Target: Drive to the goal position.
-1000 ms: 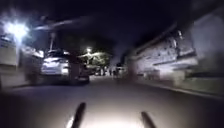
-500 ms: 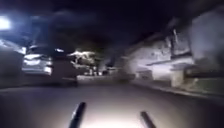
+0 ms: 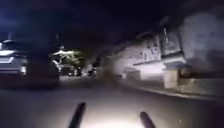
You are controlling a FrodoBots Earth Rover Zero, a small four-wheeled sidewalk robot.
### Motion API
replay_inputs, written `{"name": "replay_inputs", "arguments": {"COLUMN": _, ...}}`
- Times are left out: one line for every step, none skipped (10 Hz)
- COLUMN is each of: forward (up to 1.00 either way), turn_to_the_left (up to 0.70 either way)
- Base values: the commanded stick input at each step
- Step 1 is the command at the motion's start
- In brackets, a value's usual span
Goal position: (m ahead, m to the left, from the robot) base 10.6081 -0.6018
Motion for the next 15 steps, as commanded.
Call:
{"name": "replay_inputs", "arguments": {"forward": 1.00, "turn_to_the_left": -0.05}}
{"name": "replay_inputs", "arguments": {"forward": 1.00, "turn_to_the_left": -0.01}}
{"name": "replay_inputs", "arguments": {"forward": 1.00, "turn_to_the_left": 0.03}}
{"name": "replay_inputs", "arguments": {"forward": 1.00, "turn_to_the_left": 0.03}}
{"name": "replay_inputs", "arguments": {"forward": 1.00, "turn_to_the_left": 0.07}}
{"name": "replay_inputs", "arguments": {"forward": 1.00, "turn_to_the_left": 0.24}}
{"name": "replay_inputs", "arguments": {"forward": 1.00, "turn_to_the_left": 0.42}}
{"name": "replay_inputs", "arguments": {"forward": 1.00, "turn_to_the_left": 0.43}}
{"name": "replay_inputs", "arguments": {"forward": 1.00, "turn_to_the_left": 0.43}}
{"name": "replay_inputs", "arguments": {"forward": 1.00, "turn_to_the_left": 0.43}}
{"name": "replay_inputs", "arguments": {"forward": 1.00, "turn_to_the_left": 0.43}}
{"name": "replay_inputs", "arguments": {"forward": 1.00, "turn_to_the_left": 0.43}}
{"name": "replay_inputs", "arguments": {"forward": 1.00, "turn_to_the_left": 0.03}}
{"name": "replay_inputs", "arguments": {"forward": 1.00, "turn_to_the_left": 0.03}}
{"name": "replay_inputs", "arguments": {"forward": 1.00, "turn_to_the_left": 0.03}}
